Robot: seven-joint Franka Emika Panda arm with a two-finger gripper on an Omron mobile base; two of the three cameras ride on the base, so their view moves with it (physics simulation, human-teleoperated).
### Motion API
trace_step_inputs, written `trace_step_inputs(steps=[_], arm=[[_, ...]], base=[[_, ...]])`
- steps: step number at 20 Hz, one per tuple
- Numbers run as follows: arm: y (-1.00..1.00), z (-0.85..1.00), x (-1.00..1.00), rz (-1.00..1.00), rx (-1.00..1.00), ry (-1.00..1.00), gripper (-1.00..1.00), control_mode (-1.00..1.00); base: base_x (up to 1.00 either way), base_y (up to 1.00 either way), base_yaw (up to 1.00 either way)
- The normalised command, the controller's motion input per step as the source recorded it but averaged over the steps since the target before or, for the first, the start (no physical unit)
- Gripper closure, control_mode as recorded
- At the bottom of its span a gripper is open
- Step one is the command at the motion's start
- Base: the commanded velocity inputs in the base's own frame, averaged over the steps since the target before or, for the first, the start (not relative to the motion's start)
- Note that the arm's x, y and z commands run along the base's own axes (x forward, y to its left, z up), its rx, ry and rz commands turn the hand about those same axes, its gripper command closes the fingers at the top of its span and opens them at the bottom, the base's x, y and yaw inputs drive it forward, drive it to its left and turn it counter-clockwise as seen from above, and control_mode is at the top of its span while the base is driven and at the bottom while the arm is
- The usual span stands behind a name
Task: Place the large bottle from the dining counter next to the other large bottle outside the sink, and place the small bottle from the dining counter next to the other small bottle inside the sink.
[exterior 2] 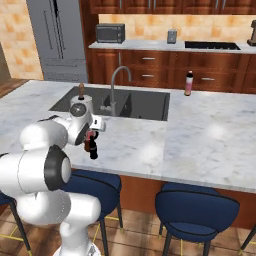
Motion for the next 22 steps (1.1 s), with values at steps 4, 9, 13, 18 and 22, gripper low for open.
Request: trace_step_inputs(steps=[4, 9, 13, 18, 22], arm=[[0.06, -0.28, 0.42, 0.0, 0.04, 0.01, -1.0, -1.0], [0.09, -0.28, 0.44, 0.0, 0.02, 0.02, -1.0, -1.0], [0.06, -0.25, 0.48, 0.0, 0.0, 0.02, -1.0, -1.0], [0.1, -0.23, 0.58, 0.0, 0.0, 0.02, 1.0, -1.0], [0.11, 0.03, 0.01, 0.0, 0.0, -0.01, 1.0, -1.0]], base=[[0.0, 0.0, 0.0], [0.0, 0.0, 0.0], [0.0, 0.0, 0.0], [0.0, 0.0, 0.0], [0.0, 0.0, 0.0]])
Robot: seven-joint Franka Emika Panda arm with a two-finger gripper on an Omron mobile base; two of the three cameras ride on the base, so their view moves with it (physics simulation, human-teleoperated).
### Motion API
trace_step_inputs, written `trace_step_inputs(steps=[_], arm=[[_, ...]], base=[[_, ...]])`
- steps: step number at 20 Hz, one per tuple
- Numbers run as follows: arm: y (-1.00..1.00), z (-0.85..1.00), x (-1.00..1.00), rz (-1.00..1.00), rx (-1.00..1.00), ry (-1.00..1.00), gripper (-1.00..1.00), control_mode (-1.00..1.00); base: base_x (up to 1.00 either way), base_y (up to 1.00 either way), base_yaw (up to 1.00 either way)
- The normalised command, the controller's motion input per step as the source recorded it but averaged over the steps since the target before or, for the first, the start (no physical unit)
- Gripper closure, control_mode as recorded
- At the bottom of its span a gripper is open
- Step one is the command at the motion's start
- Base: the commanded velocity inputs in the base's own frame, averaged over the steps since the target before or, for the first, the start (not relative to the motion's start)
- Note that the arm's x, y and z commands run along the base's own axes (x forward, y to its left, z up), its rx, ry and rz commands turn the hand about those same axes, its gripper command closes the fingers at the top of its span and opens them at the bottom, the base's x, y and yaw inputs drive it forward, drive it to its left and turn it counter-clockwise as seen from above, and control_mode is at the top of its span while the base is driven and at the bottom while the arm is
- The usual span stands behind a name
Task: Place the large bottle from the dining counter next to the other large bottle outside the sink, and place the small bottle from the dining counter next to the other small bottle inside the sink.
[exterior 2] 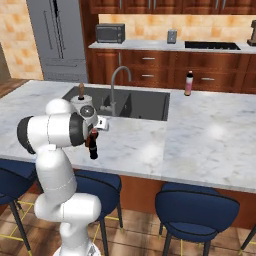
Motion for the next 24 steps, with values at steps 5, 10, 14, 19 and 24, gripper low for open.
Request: trace_step_inputs(steps=[5, 10, 14, 19, 24], arm=[[0.08, 0.4, -0.39, 0.01, 0.0, -0.11, 1.0, -1.0], [0.0, 0.68, -0.45, 0.0, 0.01, -0.14, 1.0, -1.0], [0.0, 0.57, -0.28, 0.0, 0.03, -0.09, 1.0, -1.0], [0.07, 0.26, -0.31, 0.02, 0.03, -0.07, 1.0, -1.0], [0.06, 0.04, -0.15, 0.0, 0.01, -0.04, 1.0, -1.0]], base=[[0.0, 0.0, 0.0], [0.0, 0.0, 0.0], [0.0, 0.0, 0.0], [0.0, 0.0, 0.0], [0.0, 0.0, 0.0]])
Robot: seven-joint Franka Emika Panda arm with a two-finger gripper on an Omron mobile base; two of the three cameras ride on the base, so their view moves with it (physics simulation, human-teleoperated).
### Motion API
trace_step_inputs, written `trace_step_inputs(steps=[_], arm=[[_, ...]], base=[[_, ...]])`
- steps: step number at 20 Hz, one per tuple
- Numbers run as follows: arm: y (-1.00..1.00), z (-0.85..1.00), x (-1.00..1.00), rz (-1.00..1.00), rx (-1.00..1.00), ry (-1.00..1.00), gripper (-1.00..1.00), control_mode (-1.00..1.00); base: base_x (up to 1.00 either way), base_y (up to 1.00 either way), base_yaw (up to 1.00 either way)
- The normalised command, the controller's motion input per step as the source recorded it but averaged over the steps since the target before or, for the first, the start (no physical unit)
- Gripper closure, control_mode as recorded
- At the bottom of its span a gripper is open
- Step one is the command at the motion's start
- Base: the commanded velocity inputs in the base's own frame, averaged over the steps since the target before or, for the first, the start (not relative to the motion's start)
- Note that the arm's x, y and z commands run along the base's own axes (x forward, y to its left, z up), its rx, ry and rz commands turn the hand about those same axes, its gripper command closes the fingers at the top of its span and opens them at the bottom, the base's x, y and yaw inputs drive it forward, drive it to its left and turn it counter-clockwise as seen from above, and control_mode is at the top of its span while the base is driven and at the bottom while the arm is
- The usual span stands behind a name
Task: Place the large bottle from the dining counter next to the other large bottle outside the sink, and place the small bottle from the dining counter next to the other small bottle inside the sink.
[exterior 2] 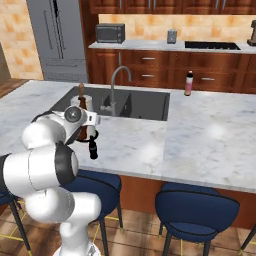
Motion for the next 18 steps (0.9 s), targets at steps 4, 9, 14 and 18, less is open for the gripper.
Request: trace_step_inputs(steps=[4, 9, 14, 18], arm=[[0.01, 0.0, -0.03, 0.0, 0.01, 0.0, 1.0, 1.0], [0.0, 0.0, 0.0, 0.0, 0.0, 0.0, 1.0, 1.0], [0.0, 0.0, 0.0, 0.0, 0.0, 0.0, 1.0, 1.0], [0.0, 0.0, 0.0, 0.0, 0.0, 0.0, 1.0, 1.0]], base=[[-0.03, 0.03, 0.0], [-0.54, 0.35, 0.0], [-0.75, 0.61, 0.05], [-0.22, 0.95, 0.08]])
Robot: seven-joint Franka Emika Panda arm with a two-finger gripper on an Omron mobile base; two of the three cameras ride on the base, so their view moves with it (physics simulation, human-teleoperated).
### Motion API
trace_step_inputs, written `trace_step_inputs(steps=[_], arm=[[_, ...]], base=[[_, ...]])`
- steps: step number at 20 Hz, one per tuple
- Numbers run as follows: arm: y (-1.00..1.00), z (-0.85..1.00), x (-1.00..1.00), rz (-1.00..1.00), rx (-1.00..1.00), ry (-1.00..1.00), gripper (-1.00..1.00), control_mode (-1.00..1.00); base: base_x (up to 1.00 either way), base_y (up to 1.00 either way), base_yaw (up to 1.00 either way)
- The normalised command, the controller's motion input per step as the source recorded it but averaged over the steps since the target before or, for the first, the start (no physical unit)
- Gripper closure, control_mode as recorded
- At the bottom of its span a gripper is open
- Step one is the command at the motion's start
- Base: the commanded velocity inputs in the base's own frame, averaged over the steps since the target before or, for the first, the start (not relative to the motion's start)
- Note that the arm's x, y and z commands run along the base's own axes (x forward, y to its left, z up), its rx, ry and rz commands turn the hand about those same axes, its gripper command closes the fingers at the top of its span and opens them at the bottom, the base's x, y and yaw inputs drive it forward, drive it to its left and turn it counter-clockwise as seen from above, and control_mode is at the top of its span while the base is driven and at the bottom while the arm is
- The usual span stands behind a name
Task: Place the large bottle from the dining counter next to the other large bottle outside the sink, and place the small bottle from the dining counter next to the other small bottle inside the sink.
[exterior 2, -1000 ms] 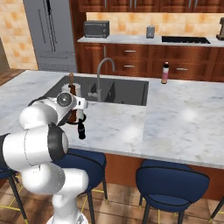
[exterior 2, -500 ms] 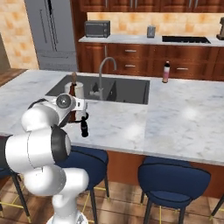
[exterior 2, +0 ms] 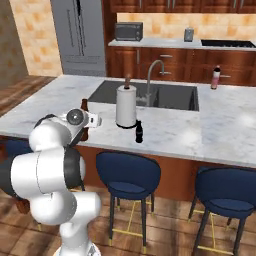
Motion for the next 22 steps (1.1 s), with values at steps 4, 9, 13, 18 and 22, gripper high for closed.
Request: trace_step_inputs(steps=[4, 9, 13, 18, 22], arm=[[0.0, 0.0, 0.0, 0.0, 0.0, 0.0, 1.0, 1.0], [0.0, 0.0, 0.0, 0.0, 0.0, 0.0, 1.0, 1.0], [0.0, 0.0, 0.0, 0.0, 0.0, 0.0, 1.0, 1.0], [0.0, 0.0, 0.0, 0.0, 0.0, 0.0, 1.0, 1.0], [0.0, 0.0, 0.0, 0.0, 0.0, 0.0, 1.0, 1.0]], base=[[0.08, 1.0, 0.01], [0.15, 1.0, 0.0], [0.34, 1.0, 0.0], [0.41, 1.0, 0.0], [0.46, 1.0, 0.0]])
